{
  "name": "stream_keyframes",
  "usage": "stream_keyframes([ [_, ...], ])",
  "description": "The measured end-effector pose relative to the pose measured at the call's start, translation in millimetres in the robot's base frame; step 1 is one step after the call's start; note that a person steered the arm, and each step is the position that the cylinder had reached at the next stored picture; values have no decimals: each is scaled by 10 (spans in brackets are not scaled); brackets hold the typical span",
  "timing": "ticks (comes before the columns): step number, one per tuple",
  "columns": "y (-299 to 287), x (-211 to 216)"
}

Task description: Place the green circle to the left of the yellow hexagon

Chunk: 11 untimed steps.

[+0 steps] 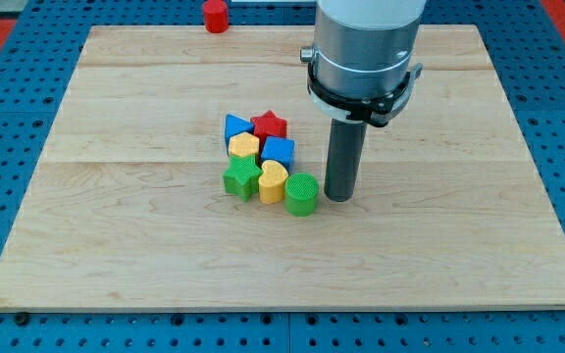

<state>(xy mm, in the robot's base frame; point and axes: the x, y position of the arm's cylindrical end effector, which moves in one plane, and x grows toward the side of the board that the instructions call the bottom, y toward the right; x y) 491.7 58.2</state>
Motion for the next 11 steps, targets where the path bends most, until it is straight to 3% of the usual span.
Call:
stream_keyframes([
  [5, -624, 518],
  [7, -1521, 214],
  [9, -1759, 164],
  [11, -1690, -246],
])
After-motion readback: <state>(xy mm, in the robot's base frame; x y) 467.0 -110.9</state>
